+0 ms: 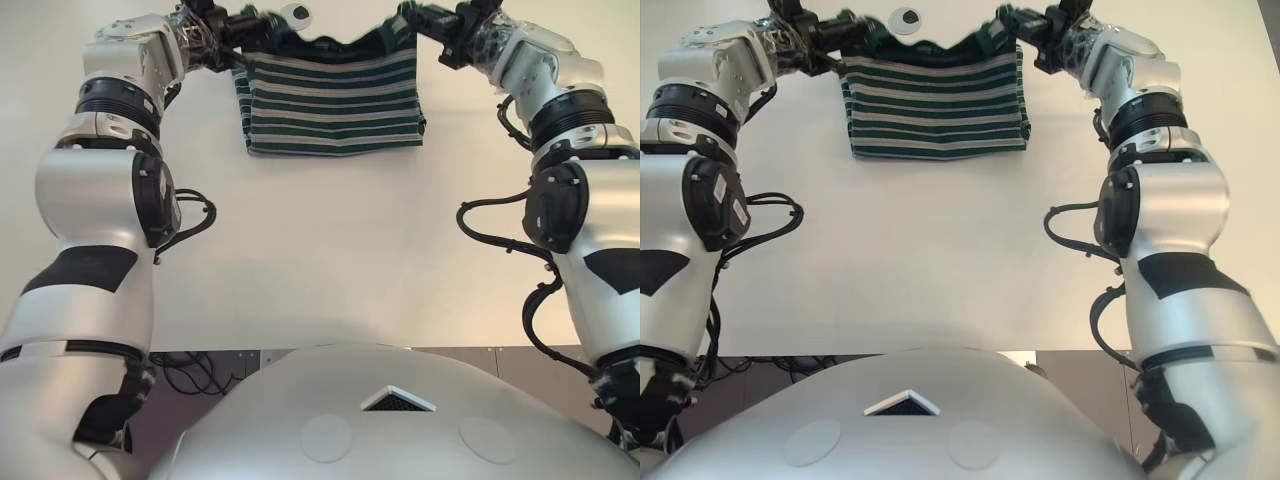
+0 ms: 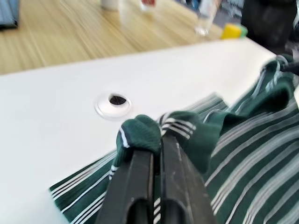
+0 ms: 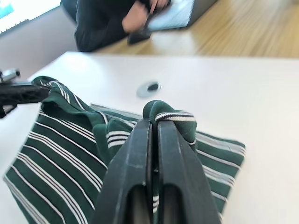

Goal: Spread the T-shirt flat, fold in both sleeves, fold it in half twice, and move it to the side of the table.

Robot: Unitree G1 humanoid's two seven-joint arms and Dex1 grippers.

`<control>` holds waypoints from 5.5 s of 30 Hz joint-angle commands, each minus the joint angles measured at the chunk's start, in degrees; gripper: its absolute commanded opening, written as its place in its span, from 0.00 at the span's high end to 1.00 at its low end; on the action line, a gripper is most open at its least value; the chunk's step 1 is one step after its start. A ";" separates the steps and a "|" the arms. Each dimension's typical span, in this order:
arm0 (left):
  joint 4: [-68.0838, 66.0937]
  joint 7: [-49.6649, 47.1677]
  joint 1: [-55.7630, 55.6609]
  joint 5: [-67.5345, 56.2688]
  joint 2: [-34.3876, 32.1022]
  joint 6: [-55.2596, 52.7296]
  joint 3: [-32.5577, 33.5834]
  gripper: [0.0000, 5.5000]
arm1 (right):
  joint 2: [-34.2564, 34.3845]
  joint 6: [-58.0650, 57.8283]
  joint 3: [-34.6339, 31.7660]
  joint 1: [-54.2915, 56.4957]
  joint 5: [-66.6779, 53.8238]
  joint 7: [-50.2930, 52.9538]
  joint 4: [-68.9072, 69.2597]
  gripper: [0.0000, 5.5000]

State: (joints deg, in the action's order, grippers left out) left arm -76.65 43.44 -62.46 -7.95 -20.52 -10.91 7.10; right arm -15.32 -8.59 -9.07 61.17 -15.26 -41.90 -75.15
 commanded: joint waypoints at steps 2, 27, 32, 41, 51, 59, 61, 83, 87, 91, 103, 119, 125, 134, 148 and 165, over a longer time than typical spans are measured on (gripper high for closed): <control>-1.31 -9.02 3.30 3.29 3.50 0.25 0.16 1.00 | 3.30 2.19 -0.69 -0.77 3.82 8.40 -2.14 1.00; 0.51 -23.51 4.97 4.98 6.07 14.30 8.32 0.50 | 1.75 15.67 -0.48 -5.75 17.11 18.78 -1.68 0.72; 14.41 -2.03 12.37 4.45 8.32 13.73 0.80 0.47 | 2.60 18.49 3.40 -10.51 18.62 8.66 0.14 0.72; 47.51 -1.44 29.66 3.48 4.86 1.45 -4.17 0.47 | 1.46 17.93 12.37 -17.51 24.81 1.78 2.71 0.72; 86.95 1.04 48.67 -6.38 -0.36 -21.10 -7.12 0.47 | 3.87 -30.04 14.64 -39.69 13.16 -0.52 53.07 0.72; 95.58 5.98 53.61 -13.24 -5.24 -31.48 -8.40 0.47 | 2.91 -62.64 12.21 -53.61 6.91 10.18 107.39 0.72; 95.60 1.43 55.06 -13.00 -0.35 -30.33 -9.27 0.47 | 3.53 -64.11 5.68 -50.48 4.81 10.64 112.58 0.72; 87.74 1.29 60.65 1.97 -13.69 -29.02 -34.76 0.47 | 2.58 -62.47 -6.69 -48.16 -5.02 16.37 109.29 0.72; 80.03 22.57 58.66 6.60 -31.31 -5.27 -38.82 0.47 | -0.52 -63.93 -8.83 -49.75 -7.99 13.90 107.79 0.72; 71.11 35.29 54.76 3.24 -37.51 11.59 -35.23 0.47 | -5.20 -60.80 -4.48 -53.40 -9.59 9.70 103.25 0.72; 75.76 36.05 55.35 -37.30 -45.17 -39.92 -6.84 0.11 | 11.35 -82.64 -17.17 -61.59 -25.58 12.97 107.31 0.34; 71.60 22.16 63.03 -36.01 -32.60 -56.24 -8.89 0.07 | 17.18 -83.88 -11.95 -61.18 -27.76 21.90 93.37 0.27; 68.21 20.11 61.90 -36.51 -28.02 -59.78 -8.94 0.07 | 16.17 -83.88 -11.20 -58.93 -28.49 25.03 87.28 0.30; 68.13 21.95 63.44 -34.56 -29.19 -57.03 -11.91 0.29 | 15.64 -83.64 -9.24 -60.03 -27.46 26.04 86.68 0.61; 65.41 21.21 59.65 -34.14 -25.77 -55.28 -13.32 0.69 | 15.39 -78.50 -8.20 -61.84 -26.95 25.43 87.11 0.94; 78.68 24.29 57.46 -38.87 -29.96 -62.24 -11.90 1.00 | 12.29 -82.24 -10.84 -67.86 -35.70 21.11 97.35 1.00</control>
State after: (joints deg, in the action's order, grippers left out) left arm -3.00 66.89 -5.28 -44.90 -47.46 -71.12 -6.05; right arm -1.08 -87.37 -18.54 -4.41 -50.13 -21.41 20.37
